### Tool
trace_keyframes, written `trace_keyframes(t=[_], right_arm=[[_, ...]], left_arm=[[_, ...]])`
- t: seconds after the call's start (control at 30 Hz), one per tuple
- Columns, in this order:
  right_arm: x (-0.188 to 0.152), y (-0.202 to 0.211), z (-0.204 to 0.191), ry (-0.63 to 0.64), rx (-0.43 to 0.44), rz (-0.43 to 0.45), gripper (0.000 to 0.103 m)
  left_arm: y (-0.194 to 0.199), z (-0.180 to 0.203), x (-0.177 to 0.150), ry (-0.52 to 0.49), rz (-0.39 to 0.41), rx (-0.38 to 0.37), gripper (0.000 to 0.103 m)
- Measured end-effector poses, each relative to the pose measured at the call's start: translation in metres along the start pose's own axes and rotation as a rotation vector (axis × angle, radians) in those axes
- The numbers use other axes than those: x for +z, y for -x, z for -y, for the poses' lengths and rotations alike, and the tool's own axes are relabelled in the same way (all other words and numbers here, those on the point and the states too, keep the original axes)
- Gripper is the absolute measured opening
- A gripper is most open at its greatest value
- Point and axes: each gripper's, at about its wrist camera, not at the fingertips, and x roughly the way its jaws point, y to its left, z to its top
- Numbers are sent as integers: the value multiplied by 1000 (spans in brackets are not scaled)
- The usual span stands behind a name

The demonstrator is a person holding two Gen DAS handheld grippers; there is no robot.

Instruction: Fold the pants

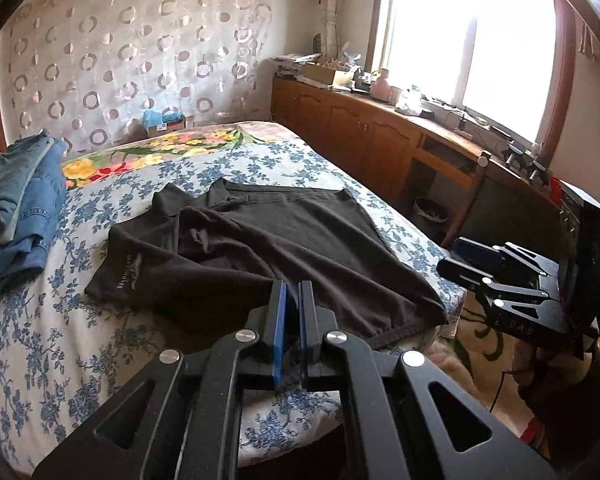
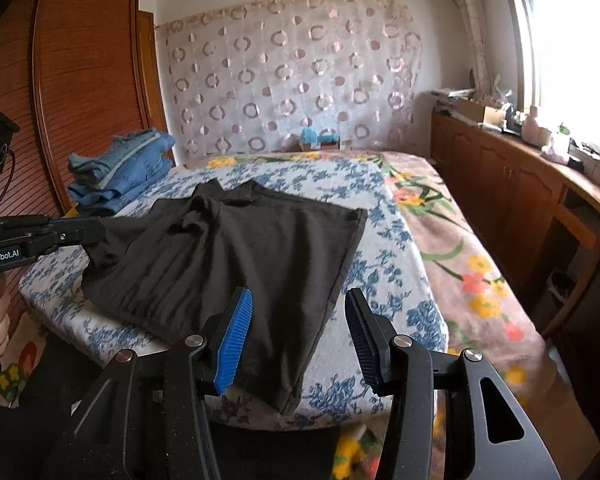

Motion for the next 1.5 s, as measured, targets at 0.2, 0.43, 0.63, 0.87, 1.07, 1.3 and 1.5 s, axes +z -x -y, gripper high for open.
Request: trace_keyframes(t=[0.2,0.43,0.63,0.87,1.07,1.3,1.5], right_arm=[[-2,-6,-7,3,32,1,50],[3,-20,-21,-16,128,-27,50],[7,-40,-43,36,209,-63,36],[7,-70,-63,86,262,-115,31],[10,-84,-67,104,284,-139,27],[14,-98,-80,135,287,-157,24],[17,-112,-91,165,285,-169,23]], left_arm=[[8,-10,-3,15,14,19,40],[24,-38,-16,52,43,76,63],[19,-62,-32,95,15,121,63],[-8,-73,-55,102,-80,152,63],[-21,-75,-70,103,-124,157,63],[-23,-79,-77,124,-120,138,63],[-22,-78,-79,123,-98,139,63]])
